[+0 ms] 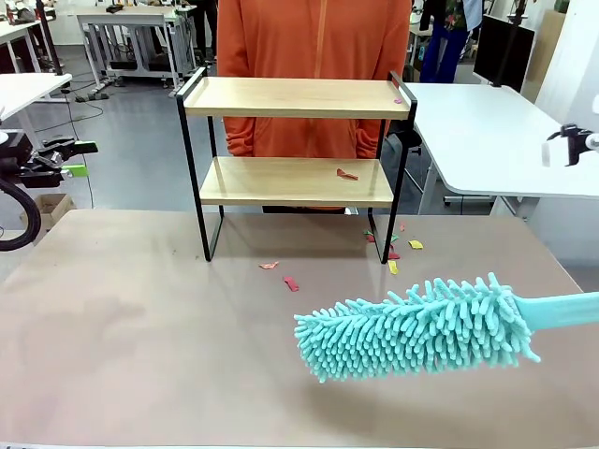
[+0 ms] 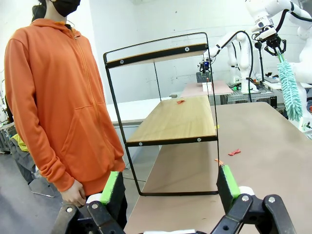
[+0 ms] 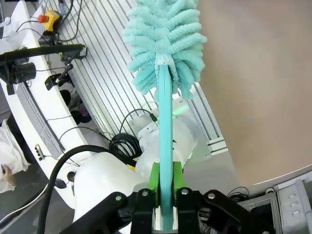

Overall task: Clean the shelf.
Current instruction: Hand the Duster back to the human.

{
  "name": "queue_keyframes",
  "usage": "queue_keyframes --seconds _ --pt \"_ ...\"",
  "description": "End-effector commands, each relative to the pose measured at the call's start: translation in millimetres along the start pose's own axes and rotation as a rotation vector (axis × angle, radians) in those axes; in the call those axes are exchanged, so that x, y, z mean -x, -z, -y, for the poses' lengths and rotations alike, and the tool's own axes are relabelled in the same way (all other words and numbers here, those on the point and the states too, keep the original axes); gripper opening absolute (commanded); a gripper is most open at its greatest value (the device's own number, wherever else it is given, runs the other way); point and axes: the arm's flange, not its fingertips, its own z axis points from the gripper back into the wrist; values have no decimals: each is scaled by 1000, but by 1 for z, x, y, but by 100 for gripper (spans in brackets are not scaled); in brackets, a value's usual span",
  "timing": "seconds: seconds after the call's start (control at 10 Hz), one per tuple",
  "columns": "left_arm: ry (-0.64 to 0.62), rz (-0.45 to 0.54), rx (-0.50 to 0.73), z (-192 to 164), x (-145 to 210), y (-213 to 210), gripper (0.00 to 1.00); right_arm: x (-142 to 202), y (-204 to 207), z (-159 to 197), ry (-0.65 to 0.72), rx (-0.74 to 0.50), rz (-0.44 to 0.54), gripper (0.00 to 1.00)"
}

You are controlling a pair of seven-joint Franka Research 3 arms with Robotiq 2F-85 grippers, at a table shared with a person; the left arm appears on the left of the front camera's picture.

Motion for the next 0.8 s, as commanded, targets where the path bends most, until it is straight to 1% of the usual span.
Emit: queue_keyframes --seconds 0.0,0.2,0.3,0.4,0.5,0.6,0.7 --pt "8 -3 4 3 -3 -1 100 1 -2 -2 9 0 11 13" --pt "0 0 0 0 0 0 100 0 0 0 0 0 0 13" --pt "-5 -23 -10 18 -8 26 100 -15 -13 27 -70 44 62 13" --pt "21 -29 -8 41 -15 47 100 -23 -16 49 -121 66 103 13" --pt "24 -28 -39 61 -20 62 100 -25 -18 72 -163 74 128 13" --pt "3 -23 -79 84 -25 78 100 -26 -18 93 -236 84 129 13" --pt "19 -39 -93 114 -30 96 100 -28 -19 110 -331 90 185 13"
